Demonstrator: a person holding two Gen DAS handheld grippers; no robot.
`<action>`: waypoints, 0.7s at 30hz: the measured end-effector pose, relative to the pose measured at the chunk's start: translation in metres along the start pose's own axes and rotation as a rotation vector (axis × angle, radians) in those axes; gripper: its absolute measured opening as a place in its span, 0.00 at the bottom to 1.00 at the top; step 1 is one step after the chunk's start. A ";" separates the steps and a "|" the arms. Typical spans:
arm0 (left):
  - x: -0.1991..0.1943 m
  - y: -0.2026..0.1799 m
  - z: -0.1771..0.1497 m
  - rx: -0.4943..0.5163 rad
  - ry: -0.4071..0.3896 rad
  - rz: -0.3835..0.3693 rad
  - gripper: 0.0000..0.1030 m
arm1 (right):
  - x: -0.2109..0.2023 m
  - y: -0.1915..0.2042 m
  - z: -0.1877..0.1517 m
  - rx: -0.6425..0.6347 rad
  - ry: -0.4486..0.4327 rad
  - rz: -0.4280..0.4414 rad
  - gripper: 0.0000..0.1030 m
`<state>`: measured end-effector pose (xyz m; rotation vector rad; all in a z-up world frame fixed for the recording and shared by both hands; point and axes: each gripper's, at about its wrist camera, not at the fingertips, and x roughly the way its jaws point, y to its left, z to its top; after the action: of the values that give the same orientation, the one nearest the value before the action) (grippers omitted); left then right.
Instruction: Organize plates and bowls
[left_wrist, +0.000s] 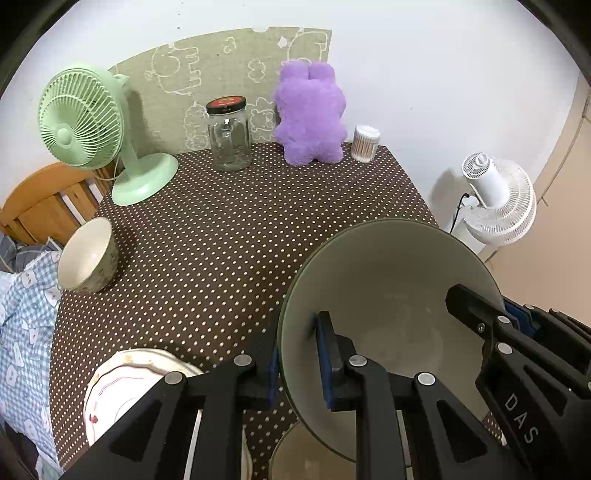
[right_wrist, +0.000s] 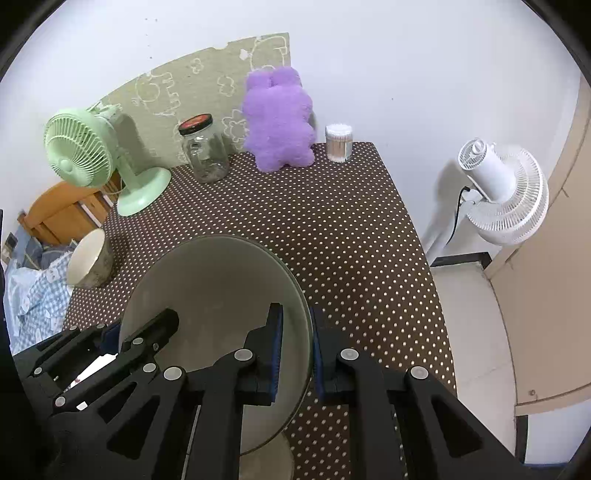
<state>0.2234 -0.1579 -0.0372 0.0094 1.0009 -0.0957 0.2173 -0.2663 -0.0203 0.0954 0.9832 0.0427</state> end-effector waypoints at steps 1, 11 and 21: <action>-0.003 0.002 -0.003 0.003 -0.002 -0.002 0.15 | -0.003 0.003 -0.003 -0.002 -0.003 -0.003 0.17; -0.017 0.010 -0.032 0.017 0.017 -0.017 0.15 | -0.018 0.018 -0.035 0.003 0.012 -0.021 0.17; -0.010 0.009 -0.063 0.036 0.076 -0.031 0.15 | -0.013 0.018 -0.071 0.018 0.075 -0.039 0.17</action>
<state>0.1657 -0.1448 -0.0636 0.0305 1.0755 -0.1427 0.1514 -0.2451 -0.0472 0.0913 1.0602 0.0015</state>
